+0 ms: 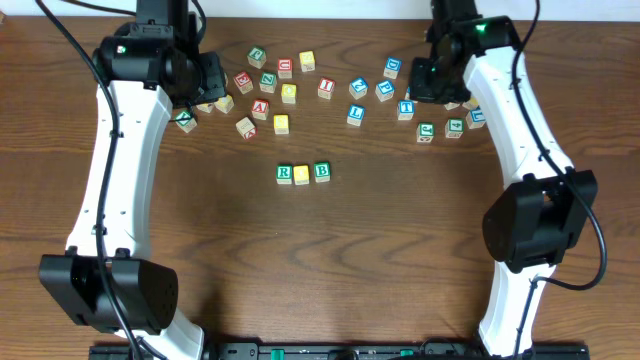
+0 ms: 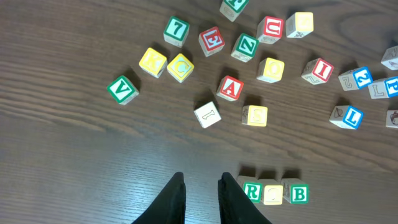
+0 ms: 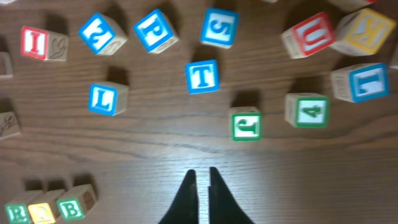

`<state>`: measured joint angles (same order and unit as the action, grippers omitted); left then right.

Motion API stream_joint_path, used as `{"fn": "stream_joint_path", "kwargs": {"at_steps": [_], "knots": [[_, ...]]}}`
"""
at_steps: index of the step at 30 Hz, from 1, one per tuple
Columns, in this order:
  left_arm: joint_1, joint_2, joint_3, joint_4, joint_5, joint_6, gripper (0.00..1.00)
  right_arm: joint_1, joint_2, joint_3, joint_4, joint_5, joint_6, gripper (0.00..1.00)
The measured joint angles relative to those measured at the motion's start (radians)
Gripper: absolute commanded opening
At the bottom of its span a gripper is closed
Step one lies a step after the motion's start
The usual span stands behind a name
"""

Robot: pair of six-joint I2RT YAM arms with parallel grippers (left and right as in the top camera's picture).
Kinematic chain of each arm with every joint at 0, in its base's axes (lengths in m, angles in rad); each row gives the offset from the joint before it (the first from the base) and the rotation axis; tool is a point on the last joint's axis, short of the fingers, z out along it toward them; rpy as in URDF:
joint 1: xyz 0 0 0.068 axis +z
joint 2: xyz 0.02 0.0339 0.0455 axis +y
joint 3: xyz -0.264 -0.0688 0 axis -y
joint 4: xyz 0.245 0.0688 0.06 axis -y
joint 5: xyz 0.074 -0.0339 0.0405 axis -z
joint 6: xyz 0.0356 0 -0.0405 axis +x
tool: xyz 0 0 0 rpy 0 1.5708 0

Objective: Spell out ROBOT
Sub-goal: 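Move the right gripper to the yellow O block near the pile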

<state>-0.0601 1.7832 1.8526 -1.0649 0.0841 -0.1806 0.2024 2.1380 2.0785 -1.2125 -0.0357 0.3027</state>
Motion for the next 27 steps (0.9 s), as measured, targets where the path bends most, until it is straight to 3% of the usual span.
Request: {"fn": "stream_joint_path", "kwargs": {"at_steps": [10,12,13,19,22,27], "knots": [[0.000,0.001,-0.049,0.006,0.000,-0.011,0.12,0.033,0.021,0.000,0.001,-0.047,0.000,0.01],[0.000,0.002,-0.053,0.010,0.000,-0.011,0.13,0.034,0.024,0.000,0.021,-0.064,0.001,0.06],[0.000,0.002,-0.054,0.012,0.000,-0.011,0.15,0.034,0.025,0.000,0.035,-0.074,0.003,0.08],[0.000,0.002,-0.058,0.043,-0.049,-0.023,0.57,0.059,0.032,0.000,0.224,-0.169,0.032,0.41],[0.004,0.002,-0.058,0.050,-0.108,-0.028,0.63,0.097,0.045,0.000,0.331,-0.191,0.058,0.48],[0.049,0.002,-0.058,0.051,-0.205,-0.026,0.65,0.183,0.103,0.002,0.468,-0.211,0.095,0.57]]}}
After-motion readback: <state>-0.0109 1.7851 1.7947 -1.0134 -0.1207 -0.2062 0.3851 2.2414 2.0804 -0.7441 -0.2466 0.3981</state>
